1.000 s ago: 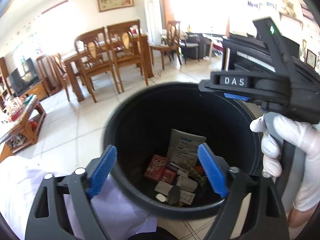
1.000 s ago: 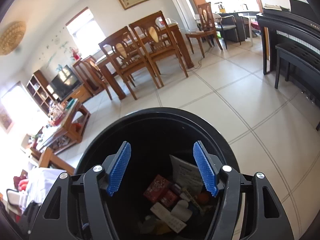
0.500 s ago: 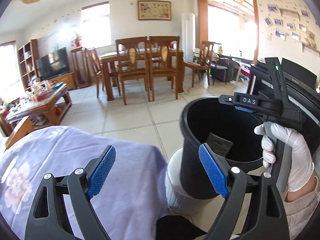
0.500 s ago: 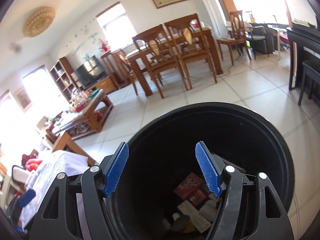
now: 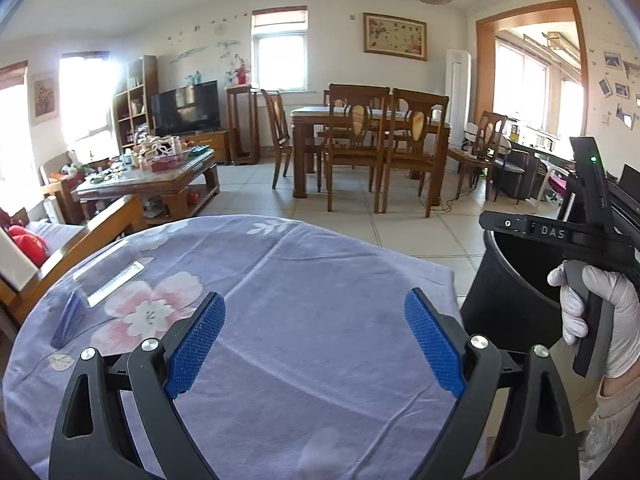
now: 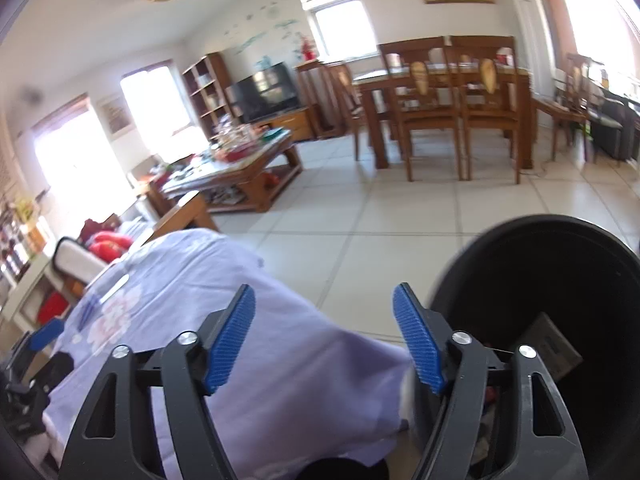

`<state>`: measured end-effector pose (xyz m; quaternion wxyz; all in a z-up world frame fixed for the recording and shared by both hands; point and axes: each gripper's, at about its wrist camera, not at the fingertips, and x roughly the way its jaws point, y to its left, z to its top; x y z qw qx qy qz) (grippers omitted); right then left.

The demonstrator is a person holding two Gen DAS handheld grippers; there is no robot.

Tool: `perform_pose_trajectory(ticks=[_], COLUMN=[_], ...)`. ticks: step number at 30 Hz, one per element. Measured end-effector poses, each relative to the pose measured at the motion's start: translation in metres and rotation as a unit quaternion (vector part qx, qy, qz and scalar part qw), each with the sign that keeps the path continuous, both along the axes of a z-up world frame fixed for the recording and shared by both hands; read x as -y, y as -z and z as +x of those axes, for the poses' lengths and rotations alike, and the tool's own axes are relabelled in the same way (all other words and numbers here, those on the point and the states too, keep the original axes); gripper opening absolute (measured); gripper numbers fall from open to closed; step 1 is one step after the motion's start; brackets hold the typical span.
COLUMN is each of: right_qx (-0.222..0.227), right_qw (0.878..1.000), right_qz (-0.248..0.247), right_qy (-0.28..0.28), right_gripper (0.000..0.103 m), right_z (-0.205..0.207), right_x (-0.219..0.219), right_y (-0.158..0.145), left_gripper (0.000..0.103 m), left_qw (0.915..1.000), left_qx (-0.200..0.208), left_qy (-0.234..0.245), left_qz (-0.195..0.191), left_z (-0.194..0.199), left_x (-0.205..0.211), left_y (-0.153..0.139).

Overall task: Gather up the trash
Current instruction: 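Move both open grippers back over the table toward the tray and blue item, then grasp the blue plastic item with the left gripper while the right gripper grasps the clear tray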

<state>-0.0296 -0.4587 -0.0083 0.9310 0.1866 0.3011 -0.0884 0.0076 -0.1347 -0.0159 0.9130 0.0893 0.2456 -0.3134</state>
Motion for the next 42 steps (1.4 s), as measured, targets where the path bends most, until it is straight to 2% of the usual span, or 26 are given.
perform_pose_trajectory(ticks=[3,7,10,18,33,36,42], right_qx=[-0.004,-0.017,-0.027,-0.048,-0.075,-0.080,-0.084], right_qw=[0.999,0.996,0.993,0.980,0.949,0.941,0.929], right_qz=[-0.008,-0.015,-0.023,-0.038,-0.120,-0.132,-0.144], right_qy=[-0.036,-0.081,-0.113,-0.189,-0.282,-0.300,-0.329], right_gripper=[0.082,0.086,0.092,0.092,0.092,0.086,0.084], right_z=[0.022,0.054,0.074,0.117,0.213,0.232,0.266], right_x=[-0.030,-0.076,-0.106,-0.176,-0.259,-0.274,-0.301], right_y=[-0.005,-0.007,-0.006,-0.002,0.005,0.007,0.014], left_gripper=[0.091,0.098,0.098,0.098,0.098,0.098,0.098], left_qw=[0.9995,0.9975,0.9951,0.9880,0.9760,0.9744,0.9725], left_qx=[-0.007,-0.005,-0.006,-0.035,-0.122,-0.130,-0.157], left_qy=[-0.029,-0.070,-0.098,-0.150,-0.179,-0.183,-0.172], left_qz=[-0.003,-0.011,-0.012,-0.012,-0.019,-0.004,0.010], left_z=[0.013,0.025,0.037,0.067,0.135,0.149,0.169], left_x=[-0.027,-0.066,-0.090,-0.145,-0.211,-0.216,-0.215], left_y=[0.000,-0.002,-0.003,0.006,0.030,0.032,0.040])
